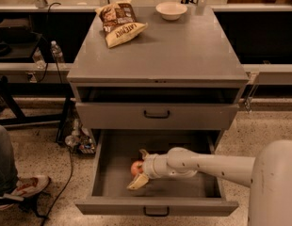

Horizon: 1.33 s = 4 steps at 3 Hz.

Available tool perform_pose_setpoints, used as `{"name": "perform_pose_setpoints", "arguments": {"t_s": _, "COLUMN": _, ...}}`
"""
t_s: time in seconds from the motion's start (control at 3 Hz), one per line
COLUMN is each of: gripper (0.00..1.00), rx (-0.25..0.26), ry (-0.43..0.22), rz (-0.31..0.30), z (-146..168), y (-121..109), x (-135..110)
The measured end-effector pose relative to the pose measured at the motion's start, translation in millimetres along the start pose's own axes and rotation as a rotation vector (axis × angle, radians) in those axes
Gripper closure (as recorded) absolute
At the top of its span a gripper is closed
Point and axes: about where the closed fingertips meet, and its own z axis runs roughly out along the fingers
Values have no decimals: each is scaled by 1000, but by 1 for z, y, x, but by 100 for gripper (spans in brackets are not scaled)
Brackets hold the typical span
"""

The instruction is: Pick apple from middle drawer and place on counter

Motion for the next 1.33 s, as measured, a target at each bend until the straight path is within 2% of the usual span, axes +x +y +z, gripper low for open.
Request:
{"name": "perform_pose_setpoints", "arguments": {"t_s": 0.33, "gripper": 0, "rx": -1, "ry": 15, "rz": 8, "z": 5, "y": -1, "x": 5}}
{"name": "perform_pose_setpoints", "arguments": {"t_s": 0.67, "gripper": 17, "rx": 0, "ry": 23, "rz": 11, "z": 4, "y": -2, "x": 9}}
{"name": "perform_pose_setpoints", "arguments": {"t_s": 1.0, "gripper": 47, "rx": 2, "ry": 36, "rz": 11, "z": -2, "y": -4, "x": 14}}
{"name": "perform_pose_setpoints", "arguments": {"t_s": 1.33, "gripper": 71, "rx": 3, "ry": 53, "rz": 13, "z": -11, "y": -4, "x": 19}}
